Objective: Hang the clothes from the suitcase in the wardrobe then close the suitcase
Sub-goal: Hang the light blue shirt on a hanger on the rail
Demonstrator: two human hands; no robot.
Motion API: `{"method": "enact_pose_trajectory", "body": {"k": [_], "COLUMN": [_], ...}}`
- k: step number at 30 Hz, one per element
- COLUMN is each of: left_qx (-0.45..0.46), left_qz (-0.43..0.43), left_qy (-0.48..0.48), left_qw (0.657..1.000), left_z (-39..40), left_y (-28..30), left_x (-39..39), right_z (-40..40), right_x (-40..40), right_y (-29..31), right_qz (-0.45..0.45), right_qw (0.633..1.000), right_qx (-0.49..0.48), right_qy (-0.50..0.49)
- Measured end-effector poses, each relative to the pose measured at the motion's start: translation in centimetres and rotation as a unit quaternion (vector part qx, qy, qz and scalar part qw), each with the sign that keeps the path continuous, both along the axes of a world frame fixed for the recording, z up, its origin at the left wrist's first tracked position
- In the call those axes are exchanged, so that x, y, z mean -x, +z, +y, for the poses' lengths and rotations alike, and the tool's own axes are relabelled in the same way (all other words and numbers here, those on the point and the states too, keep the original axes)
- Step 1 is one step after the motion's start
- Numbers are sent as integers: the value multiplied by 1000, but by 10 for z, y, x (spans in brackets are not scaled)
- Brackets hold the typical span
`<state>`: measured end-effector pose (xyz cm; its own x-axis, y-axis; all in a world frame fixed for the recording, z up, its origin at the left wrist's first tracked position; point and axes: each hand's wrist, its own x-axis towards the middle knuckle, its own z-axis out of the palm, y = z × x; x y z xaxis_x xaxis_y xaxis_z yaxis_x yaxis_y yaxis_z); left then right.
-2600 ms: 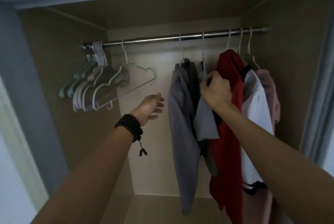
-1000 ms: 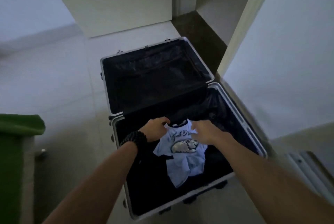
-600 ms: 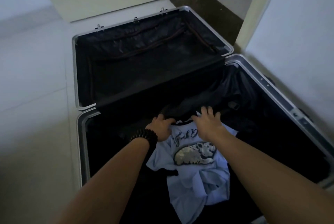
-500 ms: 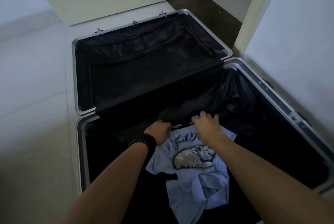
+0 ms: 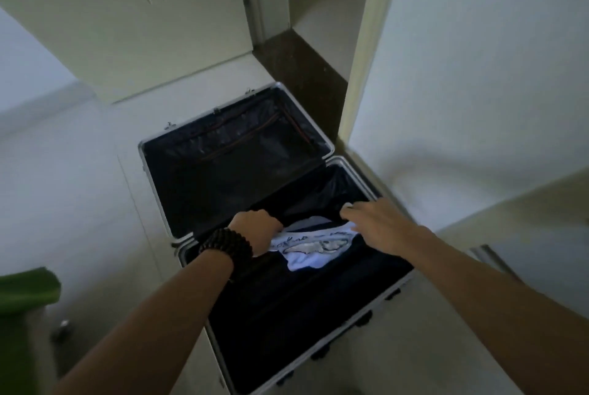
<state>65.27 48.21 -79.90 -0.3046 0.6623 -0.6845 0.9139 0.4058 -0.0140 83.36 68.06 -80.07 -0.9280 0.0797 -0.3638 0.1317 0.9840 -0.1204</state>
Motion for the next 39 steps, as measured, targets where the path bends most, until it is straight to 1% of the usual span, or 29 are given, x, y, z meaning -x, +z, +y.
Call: {"method": "enact_pose_trajectory", "body": {"k": [1, 2, 3, 4, 5, 6, 7, 8, 9, 11, 12, 13, 15, 16, 17, 18, 19, 20, 22, 23, 25, 27, 29, 31, 33, 36, 38, 39], "left_qx": [6, 15, 12, 16, 19, 9, -2, -19, -46, -105, -145, -173, -265, -315, -351, -389, -426, -467, -536, -564, -608, -636, -655, -663, -659, -633, -594, -574], "left_qz": [16, 24, 43, 67, 85, 100, 106, 116, 131, 147, 161, 166, 152, 139, 128, 119, 117, 105, 68, 34, -16, -55, -99, -143, -176, -234, -305, -347], "left_qy": [-17, -34, -62, -78, -93, -109, -116, -123, -132, -149, -152, -154, -159, -159, -154, -149, -145, -148, -141, -122, -113, -122, -129, -129, -133, -122, -100, -87], "left_qw": [1000, 999, 997, 995, 992, 989, 988, 985, 982, 972, 964, 958, 939, 925, 915, 901, 886, 866, 830, 816, 786, 760, 738, 723, 719, 728, 738, 737], "left_z": [7, 12, 20, 29, 36, 44, 50, 55, 61, 71, 78, 82, 89, 91, 93, 97, 102, 105, 114, 119, 131, 139, 146, 155, 165, 181, 191, 196], "left_y": [47, 78, 131, 188, 235, 287, 326, 379, 432, 508, 555, 583, 652, 688, 709, 730, 747, 764, 794, 805, 829, 851, 874, 891, 901, 917, 928, 933], "left_x": [-5, -11, -15, -20, -26, -34, -41, -46, -51, -57, -60, -60, -69, -83, -90, -101, -110, -127, -156, -169, -199, -230, -265, -294, -314, -345, -364, -373], "right_z": [6, 8, 14, 17, 20, 20, 25, 29, 30, 29, 29, 28, 22, 17, 13, 8, 4, -7, -23, -31, -41, -43, -48, -43, -35, -21, -11, -4], "right_x": [-8, -16, -26, -37, -50, -63, -78, -93, -106, -127, -141, -150, -175, -194, -205, -220, -229, -243, -267, -278, -307, -334, -359, -384, -400, -431, -451, -459], "right_y": [47, 75, 126, 180, 219, 269, 299, 347, 396, 477, 528, 560, 638, 677, 701, 729, 752, 778, 820, 837, 862, 874, 889, 900, 908, 918, 924, 926], "right_qz": [5, 20, 41, 48, 55, 59, 61, 49, 67, 86, 77, 59, 46, 70, 95, 121, 140, 172, 260, 287, 300, 331, 361, 387, 407, 434, 463, 472], "right_qw": [1000, 999, 997, 997, 997, 997, 997, 999, 997, 990, 983, 979, 963, 950, 943, 925, 907, 883, 844, 809, 758, 725, 701, 683, 671, 657, 641, 637], "right_qx": [-18, -31, -39, -50, -51, -44, -31, -21, -22, -49, -82, -91, -117, -141, -149, -142, -154, -156, -159, -141, -139, -158, -158, -165, -158, -146, -121, -110], "right_qy": [14, 37, 42, 37, 34, 26, 24, 1, -22, -97, -144, -175, -239, -270, -283, -332, -366, -408, -441, -493, -562, -583, -595, -597, -599, -599, -600, -600]}}
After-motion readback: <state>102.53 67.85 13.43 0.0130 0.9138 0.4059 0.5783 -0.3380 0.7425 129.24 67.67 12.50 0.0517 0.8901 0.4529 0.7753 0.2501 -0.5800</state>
